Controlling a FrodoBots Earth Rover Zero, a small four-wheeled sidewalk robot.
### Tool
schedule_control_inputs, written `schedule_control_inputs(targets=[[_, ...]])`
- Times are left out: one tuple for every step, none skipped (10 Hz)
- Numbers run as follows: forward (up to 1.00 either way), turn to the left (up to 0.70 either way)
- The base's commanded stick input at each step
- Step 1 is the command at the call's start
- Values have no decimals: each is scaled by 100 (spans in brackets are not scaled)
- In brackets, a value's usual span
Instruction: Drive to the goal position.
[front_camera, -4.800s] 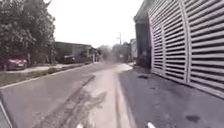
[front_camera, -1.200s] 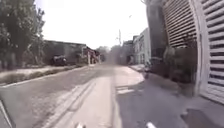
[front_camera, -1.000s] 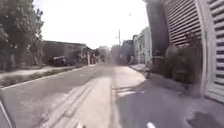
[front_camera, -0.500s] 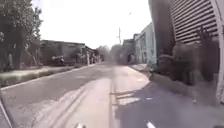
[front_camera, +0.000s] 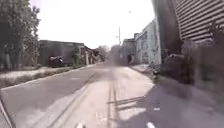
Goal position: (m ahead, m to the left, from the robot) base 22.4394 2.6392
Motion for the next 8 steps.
schedule_control_inputs(targets=[[70, 14], [70, 14], [70, 9], [70, 5], [70, 1], [70, 1], [70, 1], [70, 1]])
